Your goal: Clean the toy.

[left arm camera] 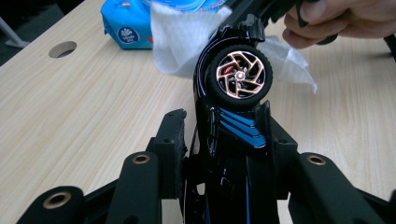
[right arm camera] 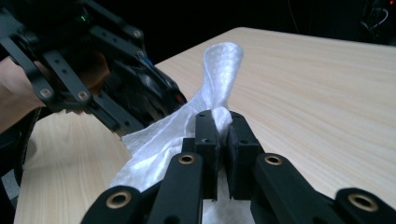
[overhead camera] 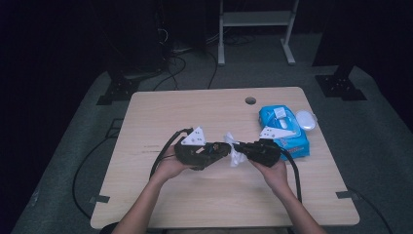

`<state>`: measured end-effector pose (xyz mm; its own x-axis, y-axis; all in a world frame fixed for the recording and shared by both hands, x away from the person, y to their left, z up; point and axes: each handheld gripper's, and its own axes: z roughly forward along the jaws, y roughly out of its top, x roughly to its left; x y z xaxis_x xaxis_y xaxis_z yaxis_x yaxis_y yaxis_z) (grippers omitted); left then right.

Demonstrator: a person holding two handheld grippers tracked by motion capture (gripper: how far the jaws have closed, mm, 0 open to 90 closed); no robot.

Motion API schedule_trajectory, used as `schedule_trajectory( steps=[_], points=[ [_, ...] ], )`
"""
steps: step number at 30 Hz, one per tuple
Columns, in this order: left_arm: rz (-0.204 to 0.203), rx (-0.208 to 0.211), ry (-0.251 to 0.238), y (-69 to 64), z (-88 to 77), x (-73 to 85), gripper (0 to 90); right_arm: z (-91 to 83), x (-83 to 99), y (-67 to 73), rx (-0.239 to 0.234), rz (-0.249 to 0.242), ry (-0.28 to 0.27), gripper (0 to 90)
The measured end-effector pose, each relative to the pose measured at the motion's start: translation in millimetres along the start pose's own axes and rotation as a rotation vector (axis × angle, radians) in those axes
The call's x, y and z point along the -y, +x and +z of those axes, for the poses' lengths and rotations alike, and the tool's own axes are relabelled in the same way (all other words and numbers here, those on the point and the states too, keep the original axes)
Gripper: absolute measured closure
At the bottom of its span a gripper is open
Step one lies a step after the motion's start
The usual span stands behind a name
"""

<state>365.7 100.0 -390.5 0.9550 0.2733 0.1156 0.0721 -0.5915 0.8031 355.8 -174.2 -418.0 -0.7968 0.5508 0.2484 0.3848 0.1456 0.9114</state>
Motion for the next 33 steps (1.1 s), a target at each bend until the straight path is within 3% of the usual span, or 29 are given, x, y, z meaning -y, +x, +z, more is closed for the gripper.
schedule_trajectory(
  steps=[4,8,16,21,25,28,33],
  points=[
    [-0.007,0.003,0.008,0.4,3.0,2.6,58.4,-1.8,-4.6,3.3,-0.015,0.002,-0.024,83.9],
    [-0.024,0.018,-0.020,2.0,1.5,2.7,58.4,-6.1,-9.5,5.7,-0.024,-0.003,-0.046,83.9],
    [-0.063,0.031,-0.066,6.0,-3.1,4.5,58.4,2.4,2.1,-2.1,-0.031,0.041,-0.010,83.9],
    [-0.061,0.033,-0.052,5.3,0.8,5.7,58.4,-4.5,-4.8,1.3,-0.042,0.040,-0.056,83.9],
    [-0.069,0.036,-0.078,5.9,-2.4,3.7,58.5,-4.7,-4.2,0.8,-0.039,0.040,-0.054,83.9],
    [-0.095,0.047,-0.129,8.4,-7.9,3.4,58.5,1.2,2.5,-2.3,-0.037,0.051,-0.014,83.9],
    [-0.082,0.039,-0.099,9.1,-7.3,4.7,58.5,4.4,0.9,2.1,-0.037,0.037,-0.013,83.9]
  ],
)
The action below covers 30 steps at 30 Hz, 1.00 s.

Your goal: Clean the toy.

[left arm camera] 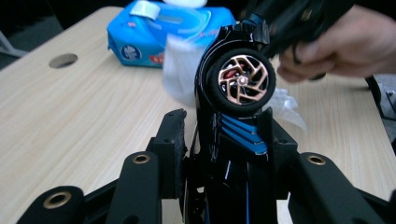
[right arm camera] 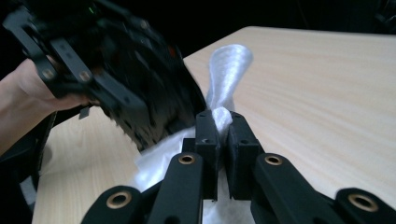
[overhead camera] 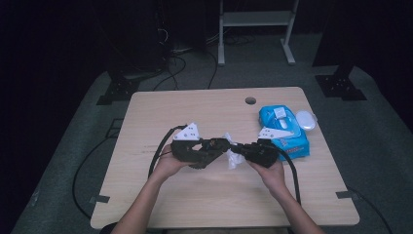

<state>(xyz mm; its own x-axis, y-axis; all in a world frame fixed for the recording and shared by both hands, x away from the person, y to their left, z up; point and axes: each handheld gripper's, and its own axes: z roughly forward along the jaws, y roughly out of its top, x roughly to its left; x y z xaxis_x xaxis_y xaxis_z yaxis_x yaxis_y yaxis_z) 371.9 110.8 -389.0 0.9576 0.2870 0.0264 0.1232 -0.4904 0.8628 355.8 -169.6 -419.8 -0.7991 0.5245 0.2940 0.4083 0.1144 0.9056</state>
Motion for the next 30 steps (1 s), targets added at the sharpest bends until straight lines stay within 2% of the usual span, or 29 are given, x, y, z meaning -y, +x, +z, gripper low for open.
schedule_trajectory(
  steps=[4,10,14,18,24,28,30],
  points=[
    [-0.002,-0.002,0.032,0.5,7.1,3.1,58.5,-9.1,-8.7,3.5,-0.009,-0.003,-0.043,83.9],
    [0.028,-0.006,0.107,-3.6,21.7,5.9,58.5,-15.9,-16.0,7.2,-0.035,-0.001,-0.087,83.9],
    [0.036,-0.007,0.144,-5.7,30.3,7.0,58.5,-14.6,-15.1,7.2,-0.042,-0.002,-0.081,83.9],
    [0.047,-0.008,0.160,-5.8,32.8,7.3,58.5,-13.0,-13.7,6.7,-0.043,0.004,-0.073,83.9],
    [0.044,-0.009,0.163,-5.5,33.8,8.0,58.5,-12.5,-16.5,12.0,-0.052,-0.014,-0.083,83.9],
    [0.053,-0.010,0.172,-6.6,34.0,6.9,58.5,-5.9,-10.7,11.9,-0.047,-0.014,-0.051,83.9],
    [0.058,-0.010,0.176,-5.9,34.0,7.9,58.5,-4.1,-6.6,7.6,-0.045,0.001,-0.048,83.9]
  ],
)
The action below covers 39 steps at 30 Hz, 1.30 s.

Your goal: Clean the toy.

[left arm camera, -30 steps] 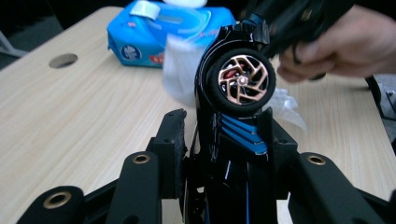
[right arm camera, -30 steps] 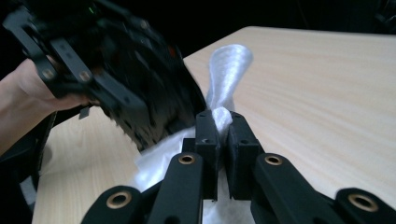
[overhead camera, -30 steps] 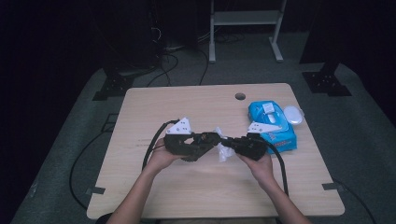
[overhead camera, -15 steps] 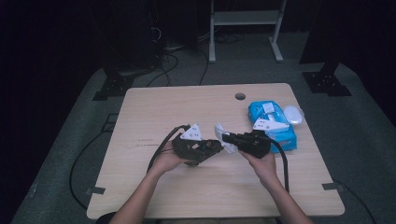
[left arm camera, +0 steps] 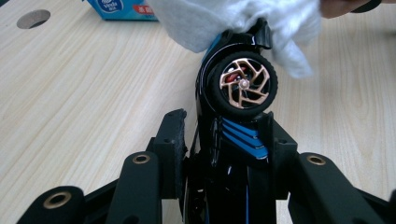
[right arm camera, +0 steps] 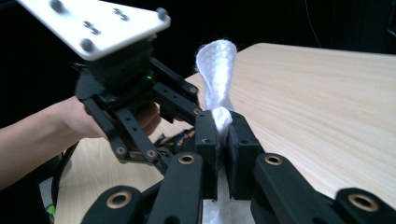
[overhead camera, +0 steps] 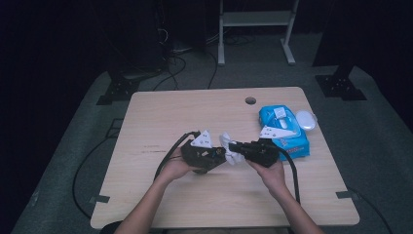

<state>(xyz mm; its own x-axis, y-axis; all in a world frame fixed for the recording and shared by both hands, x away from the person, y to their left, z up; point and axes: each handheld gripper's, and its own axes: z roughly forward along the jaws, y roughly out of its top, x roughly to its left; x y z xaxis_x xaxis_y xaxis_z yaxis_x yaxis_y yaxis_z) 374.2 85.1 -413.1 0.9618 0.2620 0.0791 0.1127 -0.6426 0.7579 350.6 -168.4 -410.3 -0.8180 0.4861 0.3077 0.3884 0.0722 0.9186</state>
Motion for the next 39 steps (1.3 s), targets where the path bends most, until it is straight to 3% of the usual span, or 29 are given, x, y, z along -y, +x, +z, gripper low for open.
schedule_trajectory(
  steps=[6,11,18,21,27,30,32,35,39],
  points=[
    [-0.028,0.003,-0.002,3.4,1.0,3.9,58.5,-0.4,10.8,-15.3,0.032,0.042,0.034,83.9],
    [-0.039,0.011,0.012,4.8,6.1,6.6,58.5,2.4,21.8,-27.0,0.078,0.070,0.110,83.8],
    [-0.042,0.019,0.046,7.1,16.8,3.9,58.5,-4.3,14.4,-26.6,0.092,0.050,0.087,83.8],
    [-0.024,0.010,0.082,6.7,22.8,1.2,58.4,-5.6,15.3,-28.2,0.098,0.054,0.085,83.8],
    [-0.028,-0.004,0.135,5.8,31.5,-0.5,58.1,-6.8,16.0,-29.2,0.104,0.060,0.086,83.8],
    [-0.007,-0.019,0.172,4.2,34.4,-0.7,57.9,-7.4,16.1,-29.9,0.104,0.062,0.083,83.8],
    [-0.019,-0.021,0.159,4.7,32.3,-0.7,57.5,-8.0,15.8,-29.6,0.104,0.062,0.081,83.8],
    [-0.052,-0.009,0.102,8.0,23.9,-1.8,56.5,-7.8,15.5,-29.1,0.105,0.056,0.079,83.7],
    [-0.082,0.019,0.079,12.2,17.5,0.7,55.5,-6.3,15.6,-28.1,0.094,0.064,0.081,83.7]
  ],
)
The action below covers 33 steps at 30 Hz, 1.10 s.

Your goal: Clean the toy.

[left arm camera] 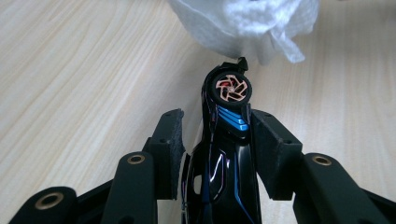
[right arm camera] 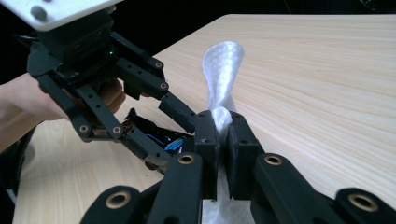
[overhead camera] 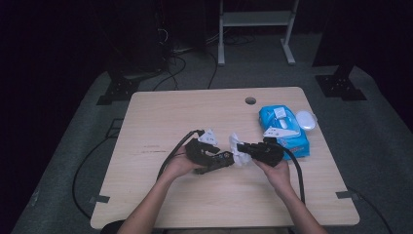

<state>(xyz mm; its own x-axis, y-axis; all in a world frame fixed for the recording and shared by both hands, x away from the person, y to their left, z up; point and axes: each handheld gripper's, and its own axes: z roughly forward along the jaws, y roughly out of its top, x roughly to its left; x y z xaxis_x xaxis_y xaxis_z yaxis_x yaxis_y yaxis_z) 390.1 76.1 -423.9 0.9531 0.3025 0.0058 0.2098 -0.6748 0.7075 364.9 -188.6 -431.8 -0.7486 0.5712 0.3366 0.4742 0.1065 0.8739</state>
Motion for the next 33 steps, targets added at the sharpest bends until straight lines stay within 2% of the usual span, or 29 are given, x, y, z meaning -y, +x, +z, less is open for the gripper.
schedule_trajectory(
  steps=[3,6,9,12,15,18,20,24,27,31,33],
  points=[
    [-0.031,0.030,-0.044,4.1,-6.9,3.3,55.2,-0.4,-2.0,1.3,-0.025,0.014,-0.017,83.8],
    [-0.059,0.036,-0.095,9.2,-18.7,5.8,55.4,-1.1,-5.0,3.7,-0.041,0.013,-0.033,83.8],
    [-0.094,0.042,-0.125,14.0,-28.1,9.9,55.4,0.6,-6.6,7.4,-0.061,0.017,-0.033,83.8],
    [-0.120,0.045,-0.127,17.1,-31.0,15.3,55.2,4.1,-9.0,11.0,-0.074,0.003,-0.027,83.8],
    [-0.140,0.046,-0.104,20.6,-32.1,22.8,54.6,8.8,-10.0,13.4,-0.085,0.005,-0.022,83.8],
    [-0.185,0.078,-0.101,24.9,-31.7,29.6,52.3,14.9,-10.0,16.0,-0.093,-0.001,0.003,83.8],
    [-0.196,0.084,-0.098,27.8,-33.1,31.7,51.5,19.3,-10.2,17.8,-0.094,-0.009,0.021,83.7],
    [-0.230,0.110,-0.112,29.3,-31.1,34.2,48.6,28.3,-9.7,17.8,-0.073,-0.029,0.069,83.8],
    [-0.245,0.132,-0.108,30.9,-29.5,35.0,44.8,33.0,-6.8,15.6,-0.058,-0.031,0.097,83.8],
    [-0.256,0.151,-0.119,31.5,-27.9,36.4,44.9,37.3,-1.6,16.2,-0.043,-0.051,0.134,83.8],
    [-0.257,0.154,-0.123,31.5,-27.7,37.0,44.9,36.9,0.0,16.2,-0.044,-0.051,0.129,83.8]
  ],
)
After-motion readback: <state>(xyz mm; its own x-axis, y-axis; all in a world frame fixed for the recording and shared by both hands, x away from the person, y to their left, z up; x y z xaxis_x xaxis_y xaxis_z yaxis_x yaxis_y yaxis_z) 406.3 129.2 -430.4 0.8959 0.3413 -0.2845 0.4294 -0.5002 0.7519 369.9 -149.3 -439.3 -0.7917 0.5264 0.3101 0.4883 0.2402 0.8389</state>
